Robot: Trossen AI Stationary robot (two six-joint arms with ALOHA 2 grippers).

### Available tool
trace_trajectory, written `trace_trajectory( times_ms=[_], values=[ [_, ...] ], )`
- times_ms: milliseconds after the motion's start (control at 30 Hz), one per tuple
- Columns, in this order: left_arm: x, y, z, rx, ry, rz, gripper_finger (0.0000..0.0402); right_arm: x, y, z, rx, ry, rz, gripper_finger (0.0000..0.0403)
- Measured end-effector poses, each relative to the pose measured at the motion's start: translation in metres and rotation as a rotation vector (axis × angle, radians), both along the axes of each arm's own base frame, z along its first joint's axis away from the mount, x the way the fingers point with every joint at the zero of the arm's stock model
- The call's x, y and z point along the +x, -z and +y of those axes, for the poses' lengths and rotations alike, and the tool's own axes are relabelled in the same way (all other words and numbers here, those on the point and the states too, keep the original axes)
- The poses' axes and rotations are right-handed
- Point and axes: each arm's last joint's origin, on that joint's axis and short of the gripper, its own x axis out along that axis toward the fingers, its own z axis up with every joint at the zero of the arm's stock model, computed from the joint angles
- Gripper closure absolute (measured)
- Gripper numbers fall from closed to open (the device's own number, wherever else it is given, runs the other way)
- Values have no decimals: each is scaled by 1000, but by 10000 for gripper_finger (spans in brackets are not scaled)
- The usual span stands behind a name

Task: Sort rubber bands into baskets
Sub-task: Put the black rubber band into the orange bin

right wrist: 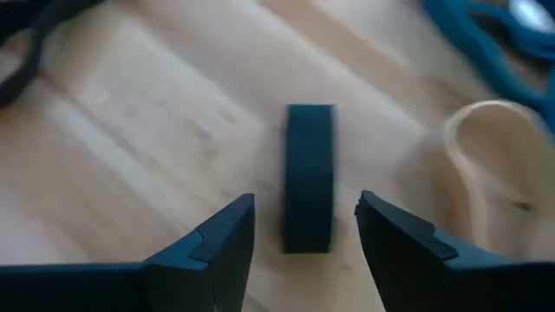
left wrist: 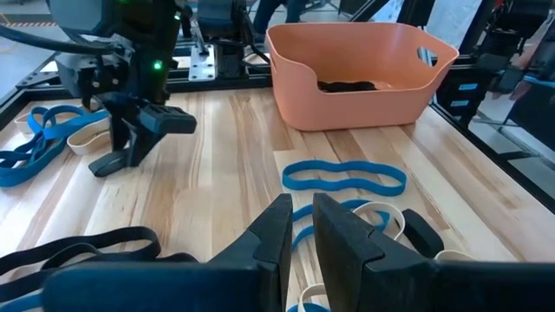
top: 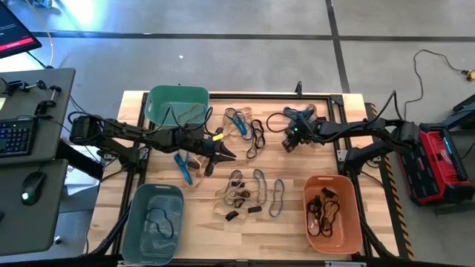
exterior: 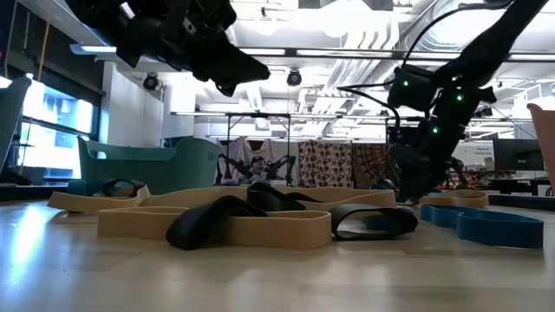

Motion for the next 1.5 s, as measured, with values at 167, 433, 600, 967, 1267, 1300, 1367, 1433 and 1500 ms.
trace_trajectory(
  times_ms=[167, 433, 600, 967, 1267, 1300, 1367, 1433, 1500],
  values=[
    [0, 0, 0, 0, 0, 2, 362, -3, 5, 2, 26, 12, -19, 227],
    [0, 1, 0, -1, 0, 11, 362, -2, 4, 2, 16, -9, -23, 380],
    [-1, 2, -1, -1, 2, 22, 362, 11, -14, 2, 13, -34, -5, 383],
    [-1, 3, -1, -2, 2, 34, 362, 50, -103, 54, -33, -181, 59, 399],
    [-1, 3, 0, -1, 2, 34, 362, 50, -143, 140, 15, -275, 22, 401],
    [-1, 3, 0, -1, 0, 33, 362, 47, -146, 150, 32, -274, 21, 401],
    [-1, 3, 0, -1, 0, 33, 362, 39, -151, 170, 65, -268, 24, 402],
    [-1, 3, 0, -1, 0, 33, 362, 28, -154, 189, 101, -265, 28, 402],
    [-1, 3, 0, 0, 0, 33, 362, 17, -156, 209, 146, -262, 31, 402]
  ],
)
